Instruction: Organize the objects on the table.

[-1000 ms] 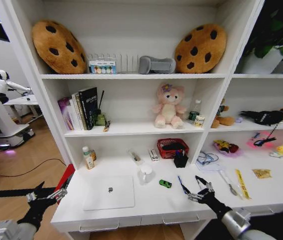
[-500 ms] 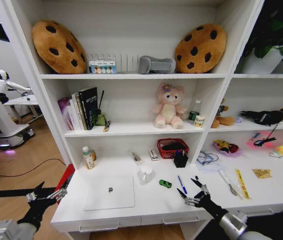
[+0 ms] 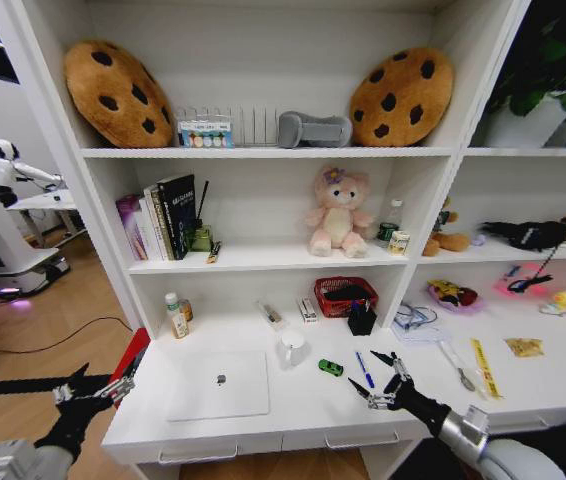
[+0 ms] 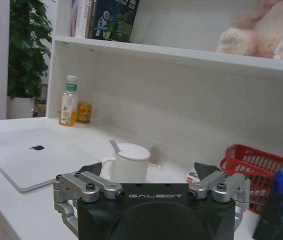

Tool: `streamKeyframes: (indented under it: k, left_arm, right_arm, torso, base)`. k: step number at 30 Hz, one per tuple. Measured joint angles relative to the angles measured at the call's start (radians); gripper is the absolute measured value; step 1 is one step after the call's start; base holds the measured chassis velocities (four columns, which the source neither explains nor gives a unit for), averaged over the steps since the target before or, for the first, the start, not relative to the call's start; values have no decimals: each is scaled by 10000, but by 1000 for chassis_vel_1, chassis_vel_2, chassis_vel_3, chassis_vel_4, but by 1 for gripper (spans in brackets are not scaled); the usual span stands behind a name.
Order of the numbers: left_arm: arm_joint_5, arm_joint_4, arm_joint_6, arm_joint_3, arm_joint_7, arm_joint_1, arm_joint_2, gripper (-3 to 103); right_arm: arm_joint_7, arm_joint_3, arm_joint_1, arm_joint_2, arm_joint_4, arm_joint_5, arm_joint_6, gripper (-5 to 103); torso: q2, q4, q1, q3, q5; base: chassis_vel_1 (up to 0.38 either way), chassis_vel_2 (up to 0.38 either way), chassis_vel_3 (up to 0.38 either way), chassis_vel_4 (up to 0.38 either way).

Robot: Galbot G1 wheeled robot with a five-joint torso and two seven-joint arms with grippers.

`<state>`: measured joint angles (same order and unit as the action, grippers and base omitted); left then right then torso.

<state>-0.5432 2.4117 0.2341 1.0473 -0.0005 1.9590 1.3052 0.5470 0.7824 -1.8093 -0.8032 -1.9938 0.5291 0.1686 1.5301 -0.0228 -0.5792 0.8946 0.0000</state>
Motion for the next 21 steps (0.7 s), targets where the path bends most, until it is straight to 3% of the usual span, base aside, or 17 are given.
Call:
streamKeyframes:
  k: [3, 4, 6, 11, 13, 17, 21]
  left_arm:
    - [0, 0, 0, 0, -1, 0, 0, 100]
    - [0, 0, 0, 0, -1, 0, 0, 100]
    - [0, 0, 0, 0, 0, -1, 0, 100]
    - [0, 0, 0, 0, 0, -1, 0, 100]
    - [0, 0, 0, 1, -1, -1, 0, 100]
    - [-1, -1, 1, 1, 0, -1, 0, 100]
    - [-1, -1, 1, 1, -1, -2, -1, 100]
  right_arm:
    - [1639, -376, 704, 328, 950, 462, -176, 100]
    - [1639, -376, 704, 328, 950, 462, -176, 100]
    - [2625, -591, 1296, 604, 1614, 546, -185, 100]
    - [3538, -941, 2282, 999, 2529, 701, -154, 100]
    - [4640, -1324, 3195, 1299, 3374, 790, -396, 100]
    - [5545, -2083, 4542, 1517, 4577, 744, -686, 100]
    - [5501, -3328, 6215, 1494, 5675, 695, -659, 100]
  torso:
    - [0, 2, 0, 0, 1]
    - [0, 2, 0, 0, 1]
    - [-1, 3, 0, 1, 2]
    - [0, 2, 0, 1, 1]
    - [-1, 2, 0, 0, 2]
    - [-1, 1, 0, 1, 2]
    - [-2, 2, -1, 1, 0]
  base:
    - [0, 0, 0, 0]
    - [0, 0, 0, 0]
    - [0, 0, 0, 0]
    - [0, 0, 0, 0]
    - [0, 0, 0, 0]
    - [0, 0, 0, 0]
    - [0, 0, 0, 0]
